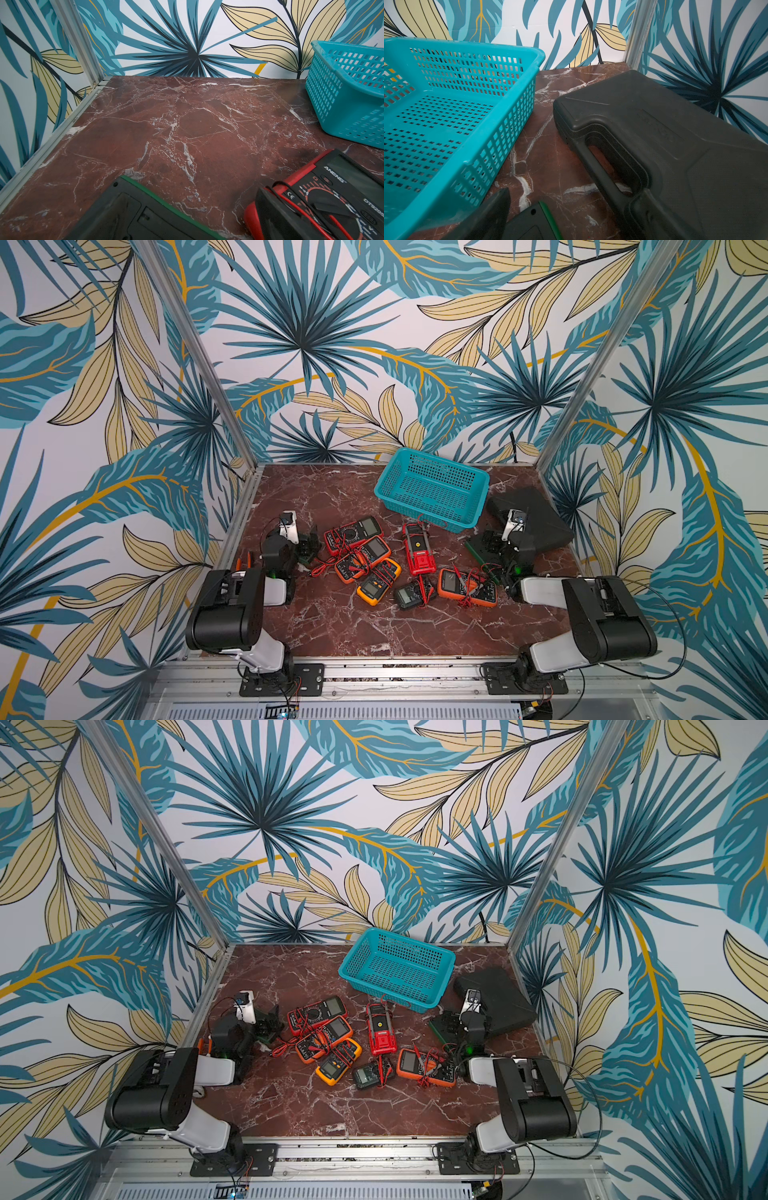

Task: Put the multimeter into the basket
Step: Pick up the multimeter from the center of the board.

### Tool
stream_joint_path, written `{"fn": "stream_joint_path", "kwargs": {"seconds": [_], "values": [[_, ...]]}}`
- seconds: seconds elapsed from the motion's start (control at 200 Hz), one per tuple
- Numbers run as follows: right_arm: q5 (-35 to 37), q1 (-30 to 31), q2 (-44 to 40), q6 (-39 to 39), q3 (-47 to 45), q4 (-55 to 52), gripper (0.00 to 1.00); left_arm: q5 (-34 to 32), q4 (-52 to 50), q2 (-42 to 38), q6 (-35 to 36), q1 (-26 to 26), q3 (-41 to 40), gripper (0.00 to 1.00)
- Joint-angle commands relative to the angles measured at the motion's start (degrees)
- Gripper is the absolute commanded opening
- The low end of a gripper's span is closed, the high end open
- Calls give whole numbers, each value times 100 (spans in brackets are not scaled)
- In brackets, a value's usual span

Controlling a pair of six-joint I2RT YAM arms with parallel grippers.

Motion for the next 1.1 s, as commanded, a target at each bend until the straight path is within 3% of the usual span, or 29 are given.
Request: {"fn": "stream_joint_path", "kwargs": {"seconds": [0.0,0.296,0.621,0.766,1.002,1.092], "values": [[-31,9,-17,-5,23,37,99,-116,140,-28,8,-15,94,100],[229,12,-484,68,63,-383,99,-236,-101,-603,-38,-14,-29,100],[933,7,-1667,513,423,-2285,99,-426,-975,-1725,-133,-16,-38,100],[1195,7,-2262,1141,899,-3880,99,-418,-1528,-2312,-288,-14,32,100],[1606,16,-2859,2384,2004,-7448,100,-290,-2796,-3461,-738,-138,252,100],[1490,16,-2985,2769,2337,-8471,99,-444,-3311,-3910,-918,-320,325,100]]}}
